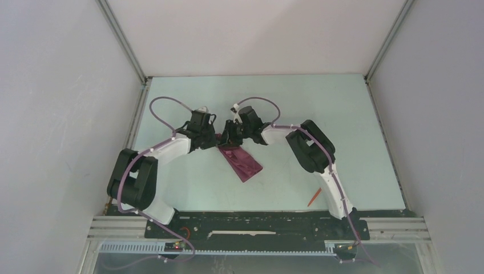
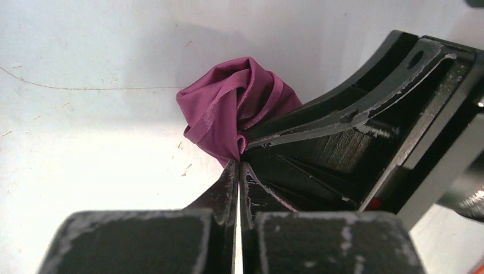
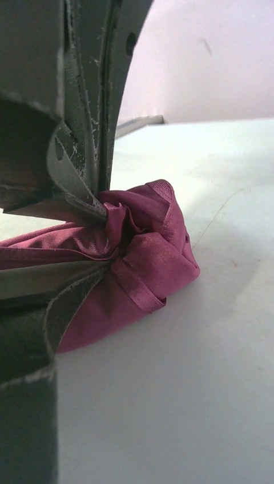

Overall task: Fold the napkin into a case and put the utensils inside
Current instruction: Stuff the top corner of the smaller-rectangle-folded napkin into the folded napkin.

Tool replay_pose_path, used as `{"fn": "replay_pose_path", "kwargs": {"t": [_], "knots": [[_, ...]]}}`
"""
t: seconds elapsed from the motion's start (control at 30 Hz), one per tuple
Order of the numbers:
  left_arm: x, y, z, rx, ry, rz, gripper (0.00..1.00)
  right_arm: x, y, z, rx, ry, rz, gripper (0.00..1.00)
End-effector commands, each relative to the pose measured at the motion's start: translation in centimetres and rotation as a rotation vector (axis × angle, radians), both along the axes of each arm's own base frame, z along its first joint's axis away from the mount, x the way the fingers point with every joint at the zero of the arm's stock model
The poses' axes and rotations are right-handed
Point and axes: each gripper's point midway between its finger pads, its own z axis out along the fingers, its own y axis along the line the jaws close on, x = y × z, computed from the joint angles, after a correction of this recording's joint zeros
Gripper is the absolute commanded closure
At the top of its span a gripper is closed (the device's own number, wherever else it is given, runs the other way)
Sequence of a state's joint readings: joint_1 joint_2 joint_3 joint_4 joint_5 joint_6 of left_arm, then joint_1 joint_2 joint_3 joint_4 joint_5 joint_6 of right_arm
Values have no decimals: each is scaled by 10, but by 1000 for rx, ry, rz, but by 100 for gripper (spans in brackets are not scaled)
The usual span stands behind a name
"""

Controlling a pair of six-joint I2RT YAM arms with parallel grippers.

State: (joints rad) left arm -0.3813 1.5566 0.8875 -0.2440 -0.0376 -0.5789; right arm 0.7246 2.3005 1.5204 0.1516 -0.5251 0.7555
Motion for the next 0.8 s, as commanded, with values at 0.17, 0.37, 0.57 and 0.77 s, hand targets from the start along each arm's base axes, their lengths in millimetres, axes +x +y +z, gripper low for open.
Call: {"fn": "replay_pose_path", "kwargs": {"t": [0.17,0.37,0.57,0.77], "knots": [[0,-22,8,-224,24,-26,100,-24,10,6,187,96,138,46],[-4,-28,12,-264,33,-35,100,-17,4,0,221,159,84,43],[-7,-30,9,-264,81,-41,100,-24,16,-29,-24,111,26,53],[-10,-27,0,-244,124,-29,100,-34,28,-30,-150,56,54,68]]}}
